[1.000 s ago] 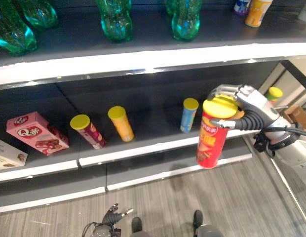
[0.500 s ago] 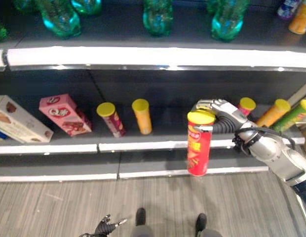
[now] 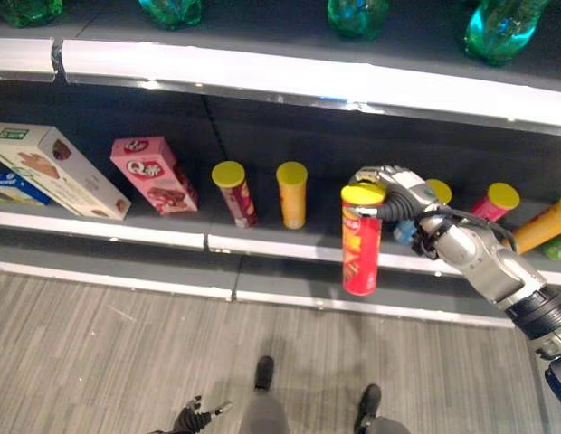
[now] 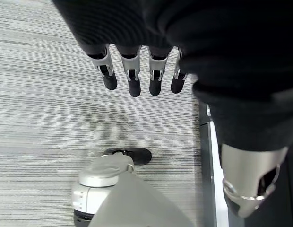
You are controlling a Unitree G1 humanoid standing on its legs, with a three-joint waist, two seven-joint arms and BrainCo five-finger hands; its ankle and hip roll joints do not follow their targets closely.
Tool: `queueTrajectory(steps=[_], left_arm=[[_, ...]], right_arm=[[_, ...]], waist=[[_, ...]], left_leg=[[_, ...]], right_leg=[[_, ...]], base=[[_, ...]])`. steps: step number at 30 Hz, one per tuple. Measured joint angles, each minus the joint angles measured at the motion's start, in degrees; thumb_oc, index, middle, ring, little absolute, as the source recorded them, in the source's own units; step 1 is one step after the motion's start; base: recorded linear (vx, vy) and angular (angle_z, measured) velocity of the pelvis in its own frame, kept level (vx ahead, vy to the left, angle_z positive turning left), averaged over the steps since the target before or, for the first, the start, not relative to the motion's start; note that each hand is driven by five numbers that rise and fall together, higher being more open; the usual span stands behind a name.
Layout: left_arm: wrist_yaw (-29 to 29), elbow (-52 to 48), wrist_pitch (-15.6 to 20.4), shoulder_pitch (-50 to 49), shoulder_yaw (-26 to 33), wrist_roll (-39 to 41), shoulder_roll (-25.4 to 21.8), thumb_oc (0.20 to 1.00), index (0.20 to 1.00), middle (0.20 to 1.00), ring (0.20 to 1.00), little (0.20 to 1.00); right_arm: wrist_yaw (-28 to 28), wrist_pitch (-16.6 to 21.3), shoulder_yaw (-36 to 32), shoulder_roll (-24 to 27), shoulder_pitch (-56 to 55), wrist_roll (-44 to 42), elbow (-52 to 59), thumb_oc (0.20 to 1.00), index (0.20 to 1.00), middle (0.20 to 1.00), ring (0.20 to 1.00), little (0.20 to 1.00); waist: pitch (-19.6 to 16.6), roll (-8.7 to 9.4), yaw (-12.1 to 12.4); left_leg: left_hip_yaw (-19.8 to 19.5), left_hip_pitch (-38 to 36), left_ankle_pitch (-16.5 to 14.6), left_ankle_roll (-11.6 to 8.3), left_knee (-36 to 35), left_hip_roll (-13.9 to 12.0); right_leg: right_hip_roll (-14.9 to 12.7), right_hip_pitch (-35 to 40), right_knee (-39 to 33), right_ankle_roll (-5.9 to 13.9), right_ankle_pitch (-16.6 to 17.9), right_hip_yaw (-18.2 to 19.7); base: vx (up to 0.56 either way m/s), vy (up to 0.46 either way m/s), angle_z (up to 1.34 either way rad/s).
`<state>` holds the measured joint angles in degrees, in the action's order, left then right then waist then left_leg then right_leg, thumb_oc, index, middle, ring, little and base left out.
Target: Put the goods on the table back onto the shelves and tidy them up.
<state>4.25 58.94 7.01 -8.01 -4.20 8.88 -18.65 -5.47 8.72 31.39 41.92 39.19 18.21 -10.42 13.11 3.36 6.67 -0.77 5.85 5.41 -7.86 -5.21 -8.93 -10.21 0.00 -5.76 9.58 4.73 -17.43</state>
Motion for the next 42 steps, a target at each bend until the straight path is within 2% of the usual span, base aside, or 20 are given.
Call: queueTrajectory(steps=[5,11,16,23,29,42], left_arm=[[0.1,-0.8,0.0,0.6,-0.6,0.1,0.1,1.000,1.000,1.000,1.000,1.000],[0.5,-1.2,0.1,2.0,-0.6,2.3,0.0,1.000,1.000,1.000,1.000,1.000],[1.6,-1.7,0.2,2.1,-0.5,2.3,0.0,1.000,1.000,1.000,1.000,1.000],[2.2,-1.7,0.3,3.1,-0.6,2.3,0.0,1.000,1.000,1.000,1.000,1.000],[2.4,-2.0,0.3,3.6,-1.4,2.3,0.0,1.000,1.000,1.000,1.000,1.000],[4.1,-2.9,1.3,6.2,-3.4,4.5,0.0,1.000,1.000,1.000,1.000,1.000]], right_arm=[[-4.6,-2.5,-1.9,-1.0,1.5,4.0,-6.0,0.200,0.200,0.200,0.200,0.200],[-10.2,-4.2,-5.4,-3.0,1.9,6.3,-6.0,0.200,0.200,0.200,0.200,0.200],[-13.4,-5.6,-6.3,-3.1,2.4,6.8,-6.0,0.200,0.200,0.200,0.200,0.200],[-18.3,-6.7,-9.4,-3.7,3.3,9.0,-6.0,0.200,0.200,0.200,0.200,0.200],[-21.3,-7.1,-10.9,-4.9,3.4,11.2,-5.9,0.200,0.200,0.200,0.200,0.200],[-28.1,-8.9,-14.0,-5.8,3.5,13.4,-6.2,0.200,0.200,0.200,0.200,0.200]], waist=[[2.0,-0.76,1.4],[4.2,-2.38,1.6],[4.7,-2.82,2.0],[5.4,-4.04,2.6],[5.8,-4.21,3.0],[9.5,-5.79,3.3]], left_leg=[[-0.4,1.2,0.3,0.03,0.0,0.1],[-1.6,2.2,0.6,-0.09,0.0,0.2],[-2.0,3.2,0.7,-0.18,0.0,0.3],[-3.2,4.2,1.1,-0.23,0.0,0.4],[-3.5,5.3,1.3,-0.22,0.0,0.5],[-4.9,8.2,2.0,-0.09,0.0,1.0]], right_leg=[[0.0,-0.9,0.0,-0.02,0.0,-0.4],[0.0,-1.2,0.0,0.00,0.0,-1.4],[0.0,-1.8,0.0,-0.01,0.0,-1.7],[0.0,-2.0,0.0,-0.01,-0.1,-2.8],[0.0,-2.9,0.0,-0.02,-0.1,-3.2],[-0.2,-4.8,0.1,-0.07,0.0,-4.5]], base=[[-0.01,-0.006,0.04],[-0.03,0.003,0.10],[-0.02,0.004,0.05],[-0.01,0.006,0.07],[-0.03,0.009,0.03],[-0.04,0.014,0.05]])
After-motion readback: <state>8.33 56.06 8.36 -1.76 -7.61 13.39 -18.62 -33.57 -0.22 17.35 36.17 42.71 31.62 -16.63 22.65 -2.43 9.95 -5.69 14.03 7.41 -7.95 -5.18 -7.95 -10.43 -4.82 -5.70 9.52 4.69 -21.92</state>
